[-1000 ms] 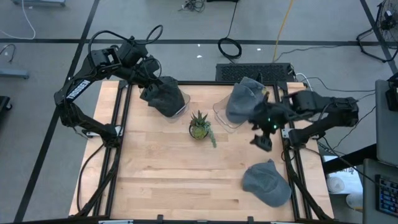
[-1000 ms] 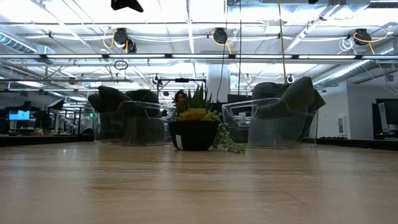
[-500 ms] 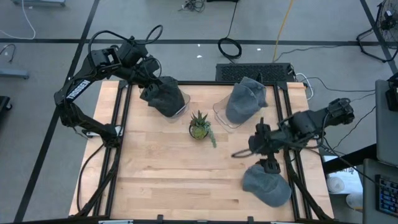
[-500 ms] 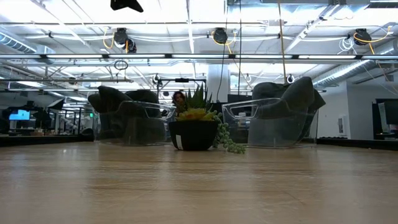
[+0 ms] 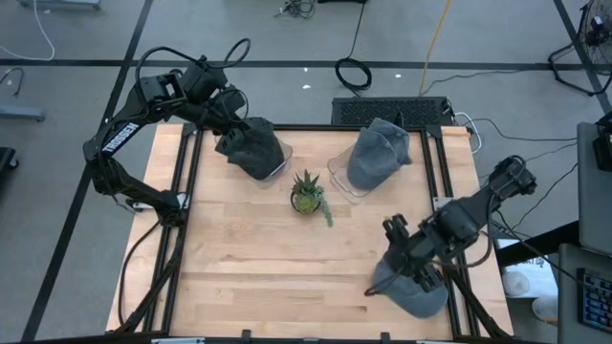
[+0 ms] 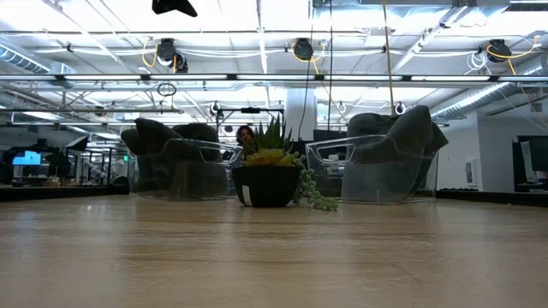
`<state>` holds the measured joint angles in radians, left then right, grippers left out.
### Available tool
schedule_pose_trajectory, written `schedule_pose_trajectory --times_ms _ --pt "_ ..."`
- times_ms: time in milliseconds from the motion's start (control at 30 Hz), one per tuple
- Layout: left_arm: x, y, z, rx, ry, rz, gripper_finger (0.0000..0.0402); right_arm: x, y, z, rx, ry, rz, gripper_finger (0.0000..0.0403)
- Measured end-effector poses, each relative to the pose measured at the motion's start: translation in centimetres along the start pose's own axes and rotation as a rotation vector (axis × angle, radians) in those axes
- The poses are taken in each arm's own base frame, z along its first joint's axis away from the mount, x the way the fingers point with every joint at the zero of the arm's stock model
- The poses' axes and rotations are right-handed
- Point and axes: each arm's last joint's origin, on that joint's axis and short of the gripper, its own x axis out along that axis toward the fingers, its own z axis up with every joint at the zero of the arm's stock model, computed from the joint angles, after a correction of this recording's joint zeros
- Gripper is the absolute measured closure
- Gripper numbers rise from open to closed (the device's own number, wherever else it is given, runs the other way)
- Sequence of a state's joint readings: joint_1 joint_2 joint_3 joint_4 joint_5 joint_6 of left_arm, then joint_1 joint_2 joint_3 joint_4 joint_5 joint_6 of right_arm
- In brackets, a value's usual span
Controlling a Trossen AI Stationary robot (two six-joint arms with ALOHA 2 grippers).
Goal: Pick & Place hat
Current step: Put the blue cap into the right transparent bin
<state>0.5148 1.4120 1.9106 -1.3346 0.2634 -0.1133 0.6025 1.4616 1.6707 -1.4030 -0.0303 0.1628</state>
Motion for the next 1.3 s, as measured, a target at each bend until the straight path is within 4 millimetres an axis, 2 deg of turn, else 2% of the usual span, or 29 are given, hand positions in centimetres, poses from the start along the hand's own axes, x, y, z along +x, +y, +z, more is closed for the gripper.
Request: schedule_pose_trajectory --times_ms 233,300,533,800,1033,1167,1300 --pt "0.0 0.0 0.0 0.001 0.000 0.000 0.0149 1.5 0.3 0.0 -0.098 0.118 -0.014 0.0103" --pt "0.0 0.0 0.0 0.003 0.000 0.000 0.0149 2.5 0.2 -0.2 -0.126 0.150 -0.019 0.0103" --pt "0.0 0.0 0.0 0.014 0.000 0.000 0.0149 7.9 -0.6 -1.7 -0.197 0.246 -0.089 0.0103" --pt "-0.1 0.0 0.0 0.055 -0.001 -0.006 0.0149 13.5 -1.1 -3.2 -0.248 0.207 -0.088 0.0103" --pt "-3.4 -0.9 -1.1 0.222 -0.148 -0.036 0.0149 16.1 -2.1 -4.5 -0.236 0.206 -0.090 0.0103" --pt "-4.9 -1.1 -2.8 0.278 -0.213 -0.028 0.0149 16.8 -2.7 -4.9 -0.243 0.205 -0.085 0.0103" --pt "-5.8 -0.9 -5.3 0.343 -0.264 0.014 0.0149 17.3 -3.2 -5.0 -0.246 0.187 -0.044 0.0103"
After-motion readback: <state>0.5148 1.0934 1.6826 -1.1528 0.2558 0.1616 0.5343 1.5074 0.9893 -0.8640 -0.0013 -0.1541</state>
